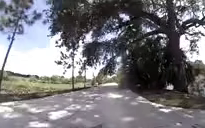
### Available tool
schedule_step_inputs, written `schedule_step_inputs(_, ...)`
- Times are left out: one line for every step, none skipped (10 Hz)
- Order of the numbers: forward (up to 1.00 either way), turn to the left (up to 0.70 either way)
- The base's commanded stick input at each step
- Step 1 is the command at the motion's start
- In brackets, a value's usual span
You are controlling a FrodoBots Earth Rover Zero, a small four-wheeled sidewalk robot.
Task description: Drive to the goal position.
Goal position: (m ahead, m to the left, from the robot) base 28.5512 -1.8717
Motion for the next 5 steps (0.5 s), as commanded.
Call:
schedule_step_inputs(0.85,0.0)
schedule_step_inputs(0.85,0.0)
schedule_step_inputs(0.85,0.0)
schedule_step_inputs(0.85,0.0)
schedule_step_inputs(0.85,0.0)
